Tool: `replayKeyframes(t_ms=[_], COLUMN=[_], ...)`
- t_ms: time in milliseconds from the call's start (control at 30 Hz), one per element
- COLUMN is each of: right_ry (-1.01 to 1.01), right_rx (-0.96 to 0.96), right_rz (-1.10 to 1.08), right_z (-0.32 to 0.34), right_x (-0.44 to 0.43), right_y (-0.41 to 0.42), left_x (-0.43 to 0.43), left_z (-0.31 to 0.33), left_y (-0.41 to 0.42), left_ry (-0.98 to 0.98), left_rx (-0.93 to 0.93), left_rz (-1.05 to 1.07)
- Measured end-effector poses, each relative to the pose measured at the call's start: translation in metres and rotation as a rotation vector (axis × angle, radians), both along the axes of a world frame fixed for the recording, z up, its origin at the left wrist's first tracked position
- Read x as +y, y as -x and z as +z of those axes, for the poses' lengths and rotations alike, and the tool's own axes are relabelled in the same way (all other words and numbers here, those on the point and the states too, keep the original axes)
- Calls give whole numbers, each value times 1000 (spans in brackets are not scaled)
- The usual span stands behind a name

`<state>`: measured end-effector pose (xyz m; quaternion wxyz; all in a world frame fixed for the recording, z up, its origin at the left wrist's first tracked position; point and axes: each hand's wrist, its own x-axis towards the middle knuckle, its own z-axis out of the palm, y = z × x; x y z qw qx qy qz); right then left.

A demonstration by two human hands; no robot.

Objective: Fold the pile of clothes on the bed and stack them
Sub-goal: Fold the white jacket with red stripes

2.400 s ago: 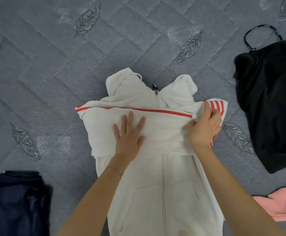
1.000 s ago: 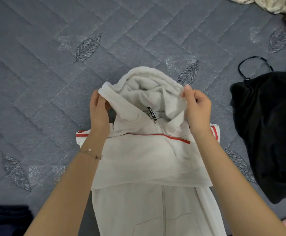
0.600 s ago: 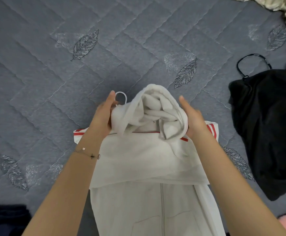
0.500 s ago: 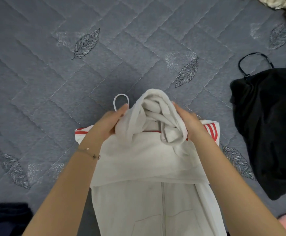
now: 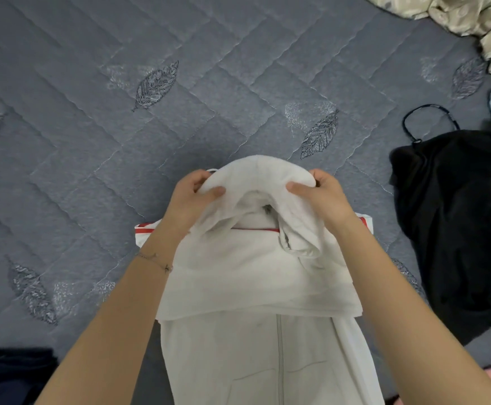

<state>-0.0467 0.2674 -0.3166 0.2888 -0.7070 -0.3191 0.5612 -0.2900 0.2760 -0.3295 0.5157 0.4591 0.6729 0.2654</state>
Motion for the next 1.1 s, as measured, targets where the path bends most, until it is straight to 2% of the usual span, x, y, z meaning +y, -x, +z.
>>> replayKeyframes(t_ms=[100,167,233,333,500,633,700,900,1033,1100], right_ry=[-32,-195,-358,-453,-400,-342,-343,-352,-209,-99], right_rx=[65,-3,-4,73,-20,-175,-270,-152,-131,-138], right_rz=[48,46,25,5,127,504,566,529,610,676], right_z=[19,29,36,42,42,44,40,24,8,-2], right_x=[10,14,15,15,10,0,-9,-57,-100,-119], right_y=[3,7,10,10,13,15,18,23,25,20], left_x=[11,17,19,16,13,4,-2,-48,-101,-130], left_z=[16,27,37,45,42,39,41,29,16,5], left_y=[-6,-7,-4,-4,-32,-36,-31,-19,-21,-25], left_ry=[-146,-158,-88,46,-175,-262,-259,-267,-339,-290], left_rx=[-54,-117,-191,-323,0,-30,-67,171,317,319], left_rz=[59,52,-45,-206,-301,-219,-262,-489,-627,-704])
